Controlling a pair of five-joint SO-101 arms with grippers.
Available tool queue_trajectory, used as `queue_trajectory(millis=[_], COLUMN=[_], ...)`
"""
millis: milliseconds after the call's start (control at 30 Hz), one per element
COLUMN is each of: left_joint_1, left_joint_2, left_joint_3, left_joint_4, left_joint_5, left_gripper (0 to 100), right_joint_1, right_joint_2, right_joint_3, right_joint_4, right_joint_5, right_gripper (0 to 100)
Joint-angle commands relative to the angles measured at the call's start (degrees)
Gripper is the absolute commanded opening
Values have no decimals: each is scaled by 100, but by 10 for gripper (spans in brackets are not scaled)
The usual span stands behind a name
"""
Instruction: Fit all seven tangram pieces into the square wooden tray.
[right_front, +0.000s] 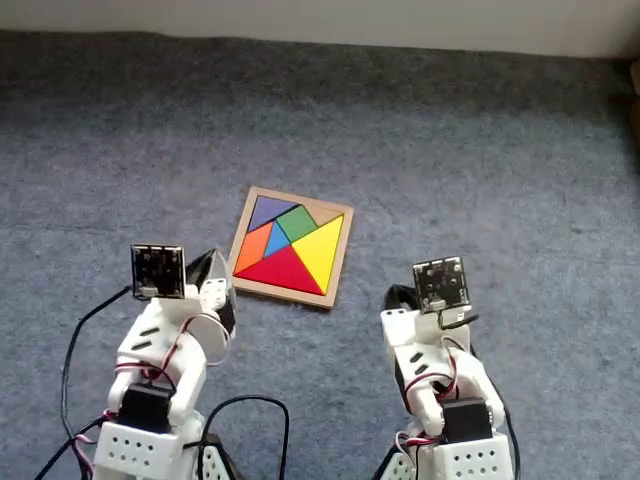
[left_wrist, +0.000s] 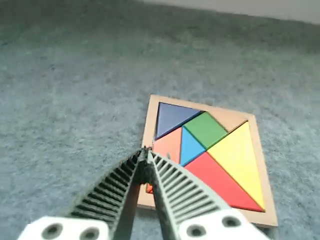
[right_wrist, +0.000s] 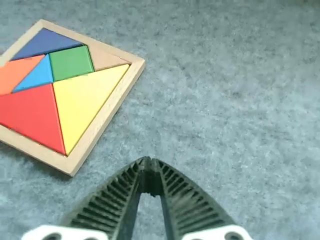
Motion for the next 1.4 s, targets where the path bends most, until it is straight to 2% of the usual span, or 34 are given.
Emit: queue_trajectory(millis=[0, 133, 333, 467, 633, 767, 933, 1367], left_joint_1=[-391, -655, -945, -1112, -1218, -1420, -1490, -1490], left_joint_2=[-136, -127, -127, -127, -127, -127, -101, -127], left_joint_3=[119, 119, 119, 119, 119, 119, 119, 119], left_joint_4=[387, 853, 1846, 2330, 2936, 2980, 2989, 2998], left_joint_5=[-53, -62, -62, -114, -1152, -1574, -2453, -2470], left_gripper=[6, 7, 7, 7, 7, 7, 7, 7], right_joint_1=[-40, -40, -31, 251, 347, 347, 347, 347], right_joint_2=[-145, -145, -154, -145, -145, -145, -145, -145], right_joint_3=[892, 831, 822, 822, 822, 822, 822, 822], right_joint_4=[4, 602, 2167, 2290, 2290, 2290, 2290, 2290], right_joint_5=[-62, -62, -62, -62, -62, -62, -62, -62], right_gripper=[13, 13, 13, 13, 13, 13, 13, 13])
